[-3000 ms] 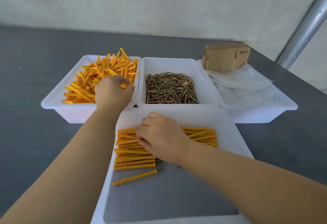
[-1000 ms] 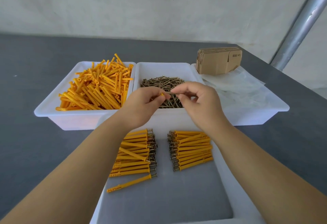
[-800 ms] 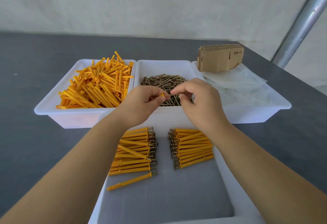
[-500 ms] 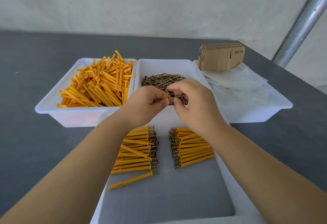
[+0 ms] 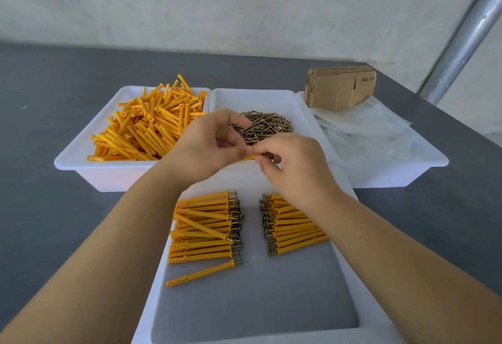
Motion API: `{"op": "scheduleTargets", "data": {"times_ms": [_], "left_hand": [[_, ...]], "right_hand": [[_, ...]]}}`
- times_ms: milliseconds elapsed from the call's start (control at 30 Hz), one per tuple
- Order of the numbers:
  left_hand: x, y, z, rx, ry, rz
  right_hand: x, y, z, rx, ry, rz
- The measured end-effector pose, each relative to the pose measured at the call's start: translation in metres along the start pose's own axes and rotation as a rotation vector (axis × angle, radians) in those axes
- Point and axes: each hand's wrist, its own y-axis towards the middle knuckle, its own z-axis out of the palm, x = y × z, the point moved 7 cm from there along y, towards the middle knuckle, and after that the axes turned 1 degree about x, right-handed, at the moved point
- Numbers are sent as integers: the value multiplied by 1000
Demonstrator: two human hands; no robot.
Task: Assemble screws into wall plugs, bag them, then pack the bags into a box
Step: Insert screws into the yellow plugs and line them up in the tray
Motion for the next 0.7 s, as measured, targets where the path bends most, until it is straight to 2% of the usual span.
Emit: {"op": "scheduleTargets", "data": {"times_ms": [33,133,233,367,533,633,700], "left_hand": [[2,1,-8,-67,-57,4],[10,-1,-40,-399,-125,15],[22,-5,-54,-582,3,-30],[38,-3,-59,-609,184,-111],[56,2,-59,-568,349,-198],[68,9,-55,-455,593,-317],[73,13,-48,-333,785,-445]], "right_hand": [[1,-1,2,29,29,-1],[10,-4,15,170,26,-56],[22,-12,39,341,-90,-115],[30,-18,67,480,-249,-139],[35,-20,86,546,-283,-170],[31,-17,77,499,-261,-152],[30,-8,59,364,-190,-136]]}}
